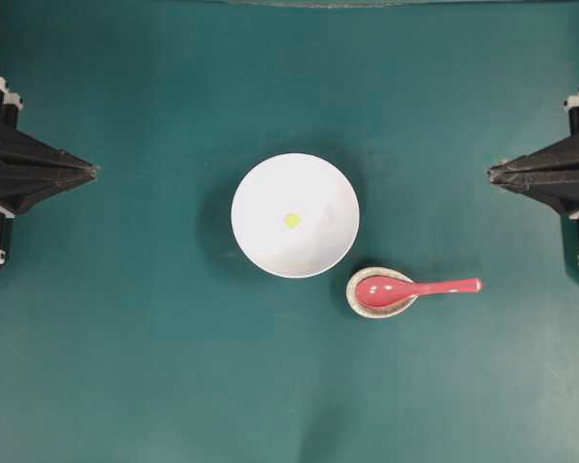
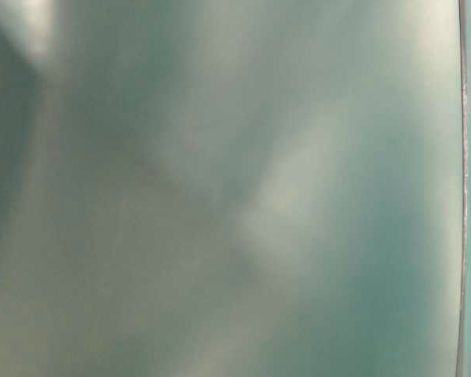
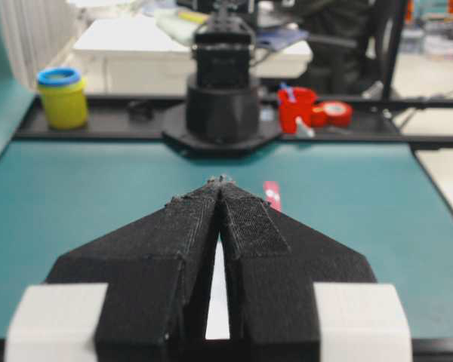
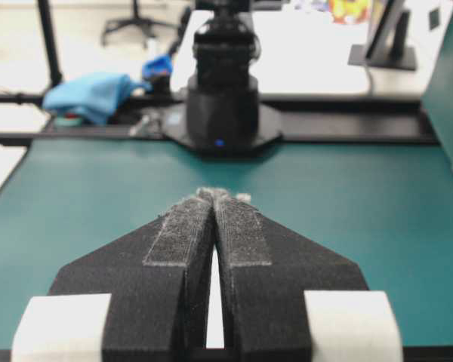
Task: Scoop the yellow hexagonal prism block from the bowl with a spoon using the right arm.
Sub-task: 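Move the right gripper toward the red spoon handle on the spoon rest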
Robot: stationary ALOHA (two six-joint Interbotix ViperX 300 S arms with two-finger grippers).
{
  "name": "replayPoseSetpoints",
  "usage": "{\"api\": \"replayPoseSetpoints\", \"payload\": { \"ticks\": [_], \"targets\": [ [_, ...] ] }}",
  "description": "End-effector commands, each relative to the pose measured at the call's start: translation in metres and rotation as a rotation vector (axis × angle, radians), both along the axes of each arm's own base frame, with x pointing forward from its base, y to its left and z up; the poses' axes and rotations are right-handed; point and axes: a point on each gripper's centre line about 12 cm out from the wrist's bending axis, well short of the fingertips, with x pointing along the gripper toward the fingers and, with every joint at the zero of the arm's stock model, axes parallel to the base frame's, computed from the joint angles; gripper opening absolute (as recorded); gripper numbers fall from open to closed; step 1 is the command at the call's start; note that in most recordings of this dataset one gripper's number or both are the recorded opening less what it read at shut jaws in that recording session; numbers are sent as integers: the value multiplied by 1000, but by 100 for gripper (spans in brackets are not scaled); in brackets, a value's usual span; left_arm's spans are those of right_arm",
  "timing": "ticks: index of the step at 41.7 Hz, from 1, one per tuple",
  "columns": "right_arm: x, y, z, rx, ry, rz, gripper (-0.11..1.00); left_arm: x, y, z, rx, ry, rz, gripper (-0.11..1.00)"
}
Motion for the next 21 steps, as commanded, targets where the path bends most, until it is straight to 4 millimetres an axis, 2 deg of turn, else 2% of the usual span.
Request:
{"api": "replayPoseSetpoints", "payload": {
  "ticks": [1,2,10,21],
  "targets": [
    [3,0,3,0,-3,0,-1,1,0,8,23,-20,0,0],
    [7,0,-4,0,29,0,0,2,0,8,24,-17,1,0],
    [19,4,-28,-1,118,17,7,1,0,8,24,-17,1,1],
    [37,16,-59,-7,216,66,35,1,0,6,24,6,1,1]
  ]
}}
